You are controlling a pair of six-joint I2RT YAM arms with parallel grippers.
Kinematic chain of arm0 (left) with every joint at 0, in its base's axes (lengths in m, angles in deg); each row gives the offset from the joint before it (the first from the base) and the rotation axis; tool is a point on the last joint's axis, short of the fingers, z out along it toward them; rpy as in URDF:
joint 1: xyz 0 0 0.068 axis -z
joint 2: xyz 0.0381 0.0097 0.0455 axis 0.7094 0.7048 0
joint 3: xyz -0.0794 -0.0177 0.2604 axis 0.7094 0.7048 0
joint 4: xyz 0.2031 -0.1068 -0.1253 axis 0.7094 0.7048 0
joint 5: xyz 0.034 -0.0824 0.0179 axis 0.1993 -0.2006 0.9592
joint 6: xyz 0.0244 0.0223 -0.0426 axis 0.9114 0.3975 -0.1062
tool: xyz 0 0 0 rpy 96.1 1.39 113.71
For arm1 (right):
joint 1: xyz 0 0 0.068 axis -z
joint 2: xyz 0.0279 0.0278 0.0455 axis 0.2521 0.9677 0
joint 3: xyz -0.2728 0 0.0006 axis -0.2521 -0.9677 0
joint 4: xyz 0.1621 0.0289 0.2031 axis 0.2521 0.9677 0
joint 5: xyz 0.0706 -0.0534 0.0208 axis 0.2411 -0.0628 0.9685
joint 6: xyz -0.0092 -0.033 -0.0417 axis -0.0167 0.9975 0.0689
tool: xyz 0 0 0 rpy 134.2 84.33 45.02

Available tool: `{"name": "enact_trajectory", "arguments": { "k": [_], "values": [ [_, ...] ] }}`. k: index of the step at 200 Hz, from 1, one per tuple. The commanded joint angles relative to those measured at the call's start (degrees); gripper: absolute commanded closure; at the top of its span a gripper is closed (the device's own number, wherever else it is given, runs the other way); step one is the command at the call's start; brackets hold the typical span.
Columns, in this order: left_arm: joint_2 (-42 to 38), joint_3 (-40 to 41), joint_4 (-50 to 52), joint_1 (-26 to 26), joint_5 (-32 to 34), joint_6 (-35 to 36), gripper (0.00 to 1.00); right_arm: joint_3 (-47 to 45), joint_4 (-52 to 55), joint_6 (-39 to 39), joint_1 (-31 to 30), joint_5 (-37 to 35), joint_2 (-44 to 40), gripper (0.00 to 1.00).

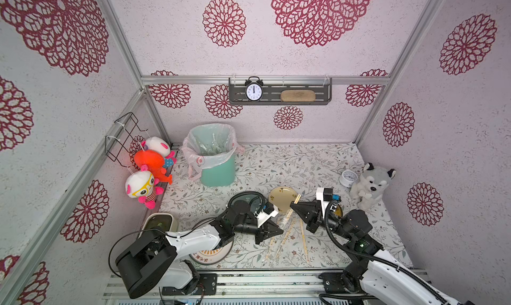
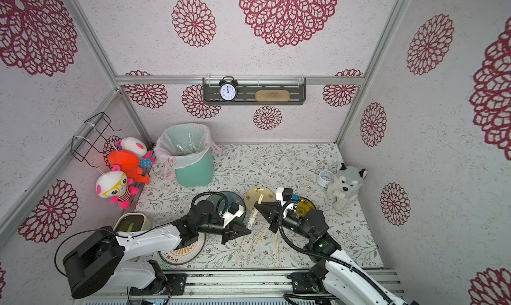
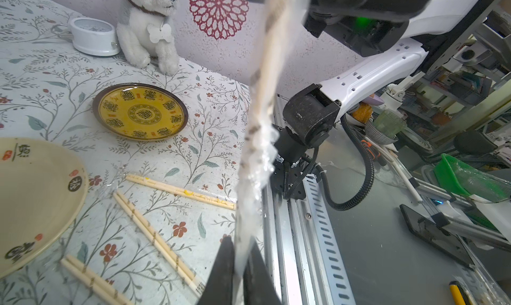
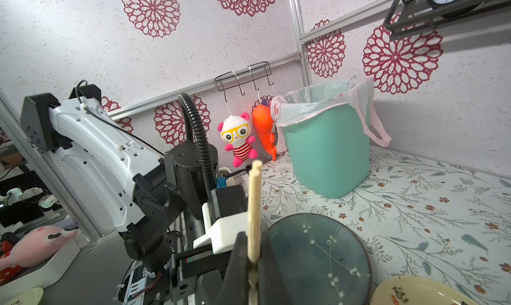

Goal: Remove the packaging of disposable chopsticks
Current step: Remove the packet bag from the disposable chopsticks.

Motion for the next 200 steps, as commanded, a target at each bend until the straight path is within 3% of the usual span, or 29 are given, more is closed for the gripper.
{"name": "enact_trajectory", "arguments": {
  "k": [1,16,41,56,68,79,86,98,116,139,153,165,171,200],
  "values": [
    [0.2,1.8,0.3,-0.4,0.6,-0.4,0.85,2.9,-3.5,0.4,0.7,-1.4,-1.5,1.00],
    [0.1,2.3,0.3,-0.4,0.5,-0.2,0.77,3.2,-2.9,0.6,0.9,-2.1,-1.9,1.00],
    [0.7,2.5,-0.5,-0.6,0.9,-0.6,0.93,3.6,-3.5,0.3,1.0,-0.7,-1.3,1.00],
    [0.9,2.7,-2.1,-1.0,0.3,-1.2,0.94,3.4,-4.3,-0.4,1.0,0.3,-0.6,1.00],
    [0.3,2.8,-2.4,-1.3,0.3,-1.5,0.84,2.9,-4.9,-0.8,1.0,0.6,-0.3,1.00],
    [-0.8,3.3,-3.1,-1.5,1.2,-1.8,0.58,1.9,-5.7,-1.1,1.0,0.6,-0.4,1.00],
    [-1.5,3.6,-3.3,-1.5,1.6,-1.8,0.48,1.5,-6.0,-1.2,1.0,0.4,-0.5,1.00],
    [-3.5,3.7,-3.0,-1.7,2.1,-1.5,0.41,0.9,-6.3,-1.3,1.0,0.4,-0.7,1.00],
    [-5.3,3.4,-2.1,-1.7,2.7,-0.7,0.39,0.6,-7.0,-1.6,1.0,0.6,-0.7,1.00],
    [-4.7,1.8,-1.4,-1.8,2.0,-0.5,0.43,0.3,-7.1,-1.8,1.0,0.8,-0.9,1.00],
    [-3.4,0.3,-1.1,-1.8,0.3,-0.7,0.61,0.2,-7.1,-1.7,1.0,0.8,-0.9,1.00],
    [-2.2,-0.9,-0.3,-1.8,-1.3,-0.7,0.86,0.1,-6.9,-1.7,1.0,0.7,-1.0,1.00],
    [-1.7,-1.0,-0.3,-1.8,-1.6,-0.7,0.92,0.1,-6.7,-1.5,1.0,0.6,-1.2,1.00],
    [-0.7,-0.3,-2.2,-1.8,-1.0,-1.2,1.00,0.0,-5.4,-1.0,1.0,0.1,-2.0,1.00]
  ]
}}
